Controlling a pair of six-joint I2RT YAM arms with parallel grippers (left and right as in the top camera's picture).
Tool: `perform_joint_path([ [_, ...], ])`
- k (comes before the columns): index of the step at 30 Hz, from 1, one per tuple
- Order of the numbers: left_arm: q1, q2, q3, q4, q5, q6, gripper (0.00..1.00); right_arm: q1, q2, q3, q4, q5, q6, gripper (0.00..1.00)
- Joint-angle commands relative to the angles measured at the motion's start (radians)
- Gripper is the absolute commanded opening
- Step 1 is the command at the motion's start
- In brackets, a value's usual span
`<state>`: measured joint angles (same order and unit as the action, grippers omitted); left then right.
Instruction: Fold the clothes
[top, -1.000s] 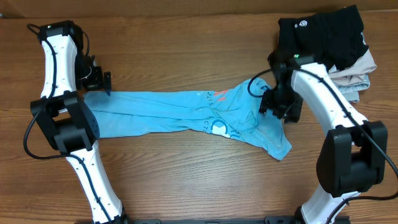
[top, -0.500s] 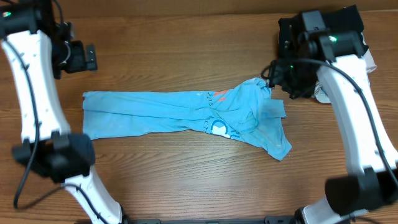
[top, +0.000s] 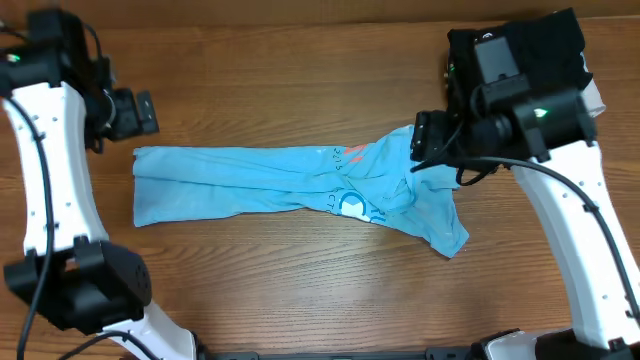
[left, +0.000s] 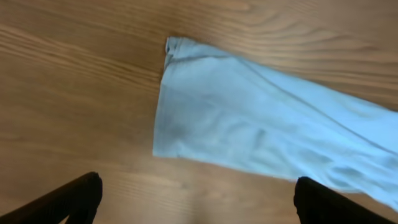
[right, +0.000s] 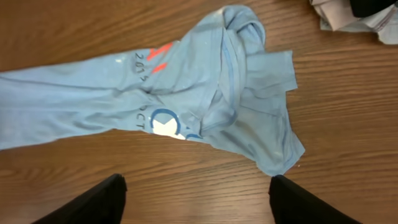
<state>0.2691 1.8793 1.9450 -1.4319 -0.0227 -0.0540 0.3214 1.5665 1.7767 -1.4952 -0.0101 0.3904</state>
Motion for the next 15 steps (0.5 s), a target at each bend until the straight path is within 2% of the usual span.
perform_joint_path([
  [1, 0.057, 0.010, -0.183, 0.130, 0.031, 0.032, 1.00, 0.004, 0.006, -0.067, 0.036, 0.019, 0.006, 0.81],
  [5, 0.108, 0.011, -0.352, 0.290, 0.149, 0.152, 1.00, 0.004, 0.006, -0.124, 0.095, 0.019, 0.006, 0.84],
  [8, 0.124, 0.011, -0.448, 0.391, 0.200, 0.200, 1.00, 0.004, 0.006, -0.140, 0.123, 0.016, 0.006, 0.84],
  [15, 0.123, 0.011, -0.641, 0.607, 0.200, 0.213, 1.00, 0.004, 0.007, -0.140, 0.137, 0.016, 0.002, 0.85],
])
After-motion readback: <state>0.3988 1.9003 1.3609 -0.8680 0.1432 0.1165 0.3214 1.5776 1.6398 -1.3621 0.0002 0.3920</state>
